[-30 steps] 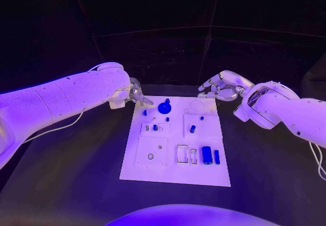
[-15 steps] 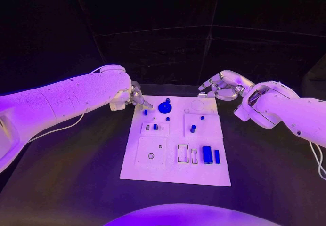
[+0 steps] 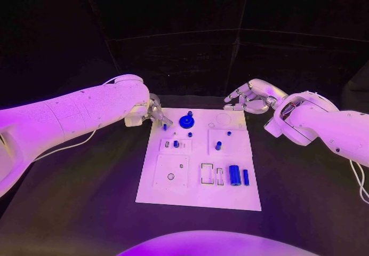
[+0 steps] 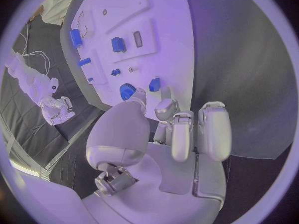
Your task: Assemble the parts on the task board
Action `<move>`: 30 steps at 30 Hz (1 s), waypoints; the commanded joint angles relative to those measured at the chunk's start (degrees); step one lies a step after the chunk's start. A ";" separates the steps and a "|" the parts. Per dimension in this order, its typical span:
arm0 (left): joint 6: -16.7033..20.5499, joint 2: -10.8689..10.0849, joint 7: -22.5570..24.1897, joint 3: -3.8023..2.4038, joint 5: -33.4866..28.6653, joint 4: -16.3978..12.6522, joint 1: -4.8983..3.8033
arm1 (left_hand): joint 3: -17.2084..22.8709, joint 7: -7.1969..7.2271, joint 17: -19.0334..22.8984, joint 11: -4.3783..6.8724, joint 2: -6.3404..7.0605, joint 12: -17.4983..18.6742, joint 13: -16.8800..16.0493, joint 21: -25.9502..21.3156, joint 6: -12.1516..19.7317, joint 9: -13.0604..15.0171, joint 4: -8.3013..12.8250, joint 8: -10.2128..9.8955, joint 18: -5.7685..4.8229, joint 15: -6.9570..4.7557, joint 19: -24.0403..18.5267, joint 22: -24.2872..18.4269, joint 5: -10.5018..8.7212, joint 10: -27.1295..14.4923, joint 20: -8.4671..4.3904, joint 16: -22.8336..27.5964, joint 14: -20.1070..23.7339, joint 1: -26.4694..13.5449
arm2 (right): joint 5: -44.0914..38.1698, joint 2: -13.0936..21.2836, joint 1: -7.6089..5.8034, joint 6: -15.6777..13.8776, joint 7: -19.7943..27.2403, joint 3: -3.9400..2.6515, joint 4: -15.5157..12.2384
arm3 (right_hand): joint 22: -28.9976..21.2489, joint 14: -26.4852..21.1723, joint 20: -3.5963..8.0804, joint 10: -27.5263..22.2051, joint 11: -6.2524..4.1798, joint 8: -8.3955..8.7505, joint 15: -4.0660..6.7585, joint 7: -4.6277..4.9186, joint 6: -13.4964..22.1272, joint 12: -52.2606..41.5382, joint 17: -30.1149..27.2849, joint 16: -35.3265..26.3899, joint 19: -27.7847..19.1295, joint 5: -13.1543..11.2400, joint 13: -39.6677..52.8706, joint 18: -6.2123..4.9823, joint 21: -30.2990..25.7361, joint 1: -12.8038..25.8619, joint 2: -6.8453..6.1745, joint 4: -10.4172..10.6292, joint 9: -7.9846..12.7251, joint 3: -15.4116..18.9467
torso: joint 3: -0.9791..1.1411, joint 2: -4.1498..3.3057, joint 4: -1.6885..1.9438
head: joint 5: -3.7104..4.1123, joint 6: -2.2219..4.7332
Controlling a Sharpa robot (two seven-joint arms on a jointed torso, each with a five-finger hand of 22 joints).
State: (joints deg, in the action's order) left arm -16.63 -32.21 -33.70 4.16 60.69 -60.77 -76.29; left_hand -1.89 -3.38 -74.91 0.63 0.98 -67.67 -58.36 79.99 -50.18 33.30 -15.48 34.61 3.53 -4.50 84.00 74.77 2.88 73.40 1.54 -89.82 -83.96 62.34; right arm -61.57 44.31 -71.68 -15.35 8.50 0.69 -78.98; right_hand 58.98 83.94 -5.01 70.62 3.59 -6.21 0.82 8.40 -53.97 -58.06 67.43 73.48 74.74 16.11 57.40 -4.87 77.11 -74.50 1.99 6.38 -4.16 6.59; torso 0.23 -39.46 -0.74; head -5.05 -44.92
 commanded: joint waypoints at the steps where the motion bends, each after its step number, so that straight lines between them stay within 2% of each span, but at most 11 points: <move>1: -1.21 0.05 0.51 0.05 0.38 -0.17 -0.04 | -0.04 0.00 -15.09 0.14 -0.36 -0.19 -0.05 0.11 -0.39 -0.12 0.28 0.23 -0.37 0.06 1.18 0.04 0.11 0.12 0.20 -0.18 -6.04 0.57 | 0.20 -0.06 -0.12 0.29 0.50 -0.04 0.01 | -0.04 1.60 -0.15 -0.38 -0.15 -0.26 0.22 0.13 0.31 0.25 -0.05 -0.31 -0.37 0.37 -0.05 -1.15 -0.21 0.18 0.51 -0.07 0.05 0.36 | 0.01 -0.01 -0.01 | -0.04 -0.02; 6: -0.83 0.04 0.66 0.09 0.37 -0.33 -0.02 | 0.03 0.04 -15.09 0.18 -0.71 -0.17 0.00 0.07 -0.48 -0.27 0.62 0.31 -0.35 0.02 1.16 -0.01 0.11 0.11 0.15 -0.18 -6.04 1.21 | 0.20 -0.11 -0.12 0.31 0.49 -0.04 0.05 | -0.04 1.60 -0.15 -0.38 -0.15 -0.26 0.22 0.13 0.31 0.25 -0.05 -0.31 -0.37 0.37 -0.05 -1.15 -0.21 0.18 0.51 -0.07 0.05 0.36 | 0.00 -0.01 -0.01 | -0.10 0.17; 18: -0.98 0.00 0.82 0.12 0.37 -0.58 0.02 | 0.44 0.08 -15.09 0.24 -1.49 -0.23 -0.01 0.05 -0.56 -0.62 1.70 0.46 -0.35 -0.04 1.16 0.02 0.12 0.14 0.08 -0.18 -6.04 2.86 | 0.20 -0.22 -0.12 0.39 0.50 -0.04 0.16 | -0.04 1.60 -0.15 -0.38 -0.15 -0.26 0.22 0.13 0.31 0.25 -0.05 -0.31 -0.37 0.37 -0.05 -1.15 -0.21 0.18 0.51 -0.07 0.05 0.36 | -0.01 -0.01 -0.01 | 0.06 0.04; 23: -1.03 0.05 1.01 0.12 0.37 -0.52 0.02 | 2.08 0.12 -15.09 0.31 -3.34 -0.26 -0.01 0.00 -0.54 -1.01 3.63 0.54 -0.35 -0.11 1.15 0.02 0.13 0.17 0.01 -0.18 -6.04 5.60 | 0.20 -0.30 -0.12 0.44 0.51 -0.04 0.21 | -0.07 1.60 -0.15 -0.38 -0.16 -0.28 0.22 0.12 0.31 0.25 -0.04 -0.32 -0.38 0.39 -0.05 -1.15 -0.24 0.09 0.56 -0.10 0.05 0.35 | -0.01 -0.04 -0.05 | 0.07 -0.09; 30: -1.44 0.09 1.21 0.12 0.37 -0.52 0.03 | 3.66 0.25 -15.09 0.43 -4.17 -0.17 0.10 -0.06 -0.49 -1.48 5.85 0.50 -0.34 -0.20 1.13 0.01 0.12 0.12 -0.07 -0.18 -6.04 7.96 | 0.20 -0.36 -0.12 0.51 0.50 -0.04 0.26 | -0.07 1.60 -0.15 -0.38 -0.16 -0.28 0.22 0.12 0.31 0.25 -0.04 -0.32 -0.38 0.39 -0.05 -1.15 -0.24 0.09 0.56 -0.10 0.05 0.35 | 0.00 -0.05 -0.04 | 0.10 -0.22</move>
State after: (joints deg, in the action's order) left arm -17.14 -32.17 -33.17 4.28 60.72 -61.24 -76.21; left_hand 1.84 -3.17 -74.90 0.63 -3.17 -67.66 -58.34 79.99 -50.38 31.85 -9.86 34.85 3.54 -4.50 84.00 74.75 2.88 73.40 1.54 -89.82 -83.96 69.97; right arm -61.56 43.99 -71.68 -15.19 8.51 0.69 -78.71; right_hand 58.99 83.94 -5.01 70.62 3.59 -6.21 0.82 8.40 -53.97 -58.06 67.44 73.48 74.74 16.11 57.40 -4.87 77.11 -74.50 1.99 6.38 -4.15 6.59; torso 0.23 -39.50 -0.80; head -4.98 -45.09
